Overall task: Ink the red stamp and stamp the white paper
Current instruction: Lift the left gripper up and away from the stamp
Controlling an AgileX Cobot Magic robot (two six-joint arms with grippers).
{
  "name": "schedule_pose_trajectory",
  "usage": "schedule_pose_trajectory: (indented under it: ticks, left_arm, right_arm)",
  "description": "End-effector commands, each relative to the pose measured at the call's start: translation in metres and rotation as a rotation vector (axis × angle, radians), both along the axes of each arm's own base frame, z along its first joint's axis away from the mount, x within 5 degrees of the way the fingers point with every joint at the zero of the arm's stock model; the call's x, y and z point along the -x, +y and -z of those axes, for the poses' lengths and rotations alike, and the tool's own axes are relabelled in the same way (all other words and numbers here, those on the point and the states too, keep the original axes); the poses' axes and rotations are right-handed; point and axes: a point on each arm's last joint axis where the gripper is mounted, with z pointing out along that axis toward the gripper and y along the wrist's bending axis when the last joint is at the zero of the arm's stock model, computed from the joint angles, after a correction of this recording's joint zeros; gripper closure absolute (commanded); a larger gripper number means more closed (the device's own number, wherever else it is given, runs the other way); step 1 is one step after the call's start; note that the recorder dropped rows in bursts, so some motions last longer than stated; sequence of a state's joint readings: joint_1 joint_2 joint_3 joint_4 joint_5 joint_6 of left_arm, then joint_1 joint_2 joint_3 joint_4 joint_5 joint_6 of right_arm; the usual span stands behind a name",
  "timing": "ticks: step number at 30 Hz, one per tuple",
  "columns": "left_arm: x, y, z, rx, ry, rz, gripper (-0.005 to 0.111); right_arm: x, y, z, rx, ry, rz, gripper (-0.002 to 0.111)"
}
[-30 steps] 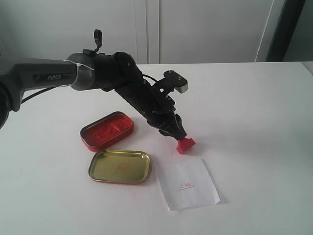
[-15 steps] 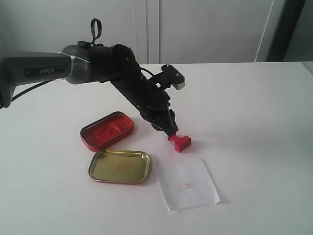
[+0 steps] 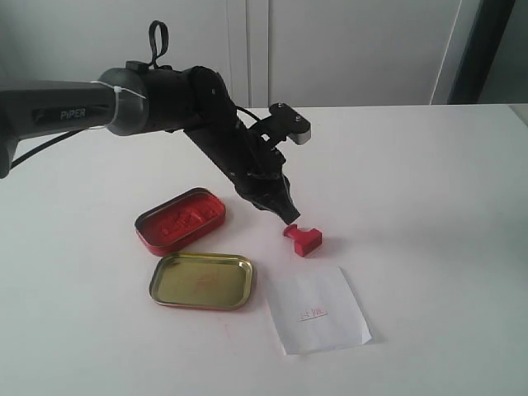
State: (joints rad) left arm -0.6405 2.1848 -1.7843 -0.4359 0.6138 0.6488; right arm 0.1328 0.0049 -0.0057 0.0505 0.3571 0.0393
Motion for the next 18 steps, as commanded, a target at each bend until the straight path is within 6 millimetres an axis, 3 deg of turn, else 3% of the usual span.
schedule_pose_trajectory:
  ticks: [1, 7, 13, 18]
  left_arm:
    - [0.004, 0.001, -0.006, -0.001, 0.036, -0.003, 0.107]
    - [0.005, 0.004, -0.008, -0.007, 0.095, -0.09, 0.107]
    - [0.005, 0.026, -0.042, -0.119, 0.037, -0.295, 0.107]
    - [0.001, 0.048, -0.054, -0.178, 0.058, -0.42, 0.107]
  right_arm:
    - [0.0, 0.0, 0.0, -0.002, -0.013, 0.006, 0.108]
    - [0.0, 0.0, 0.0, -0.002, -0.013, 0.006, 0.108]
    - [0.0, 0.0, 0.0, -0.002, -0.013, 0.006, 0.108]
    - [0.0, 0.0, 0.0, -0.002, -0.013, 0.006, 0.108]
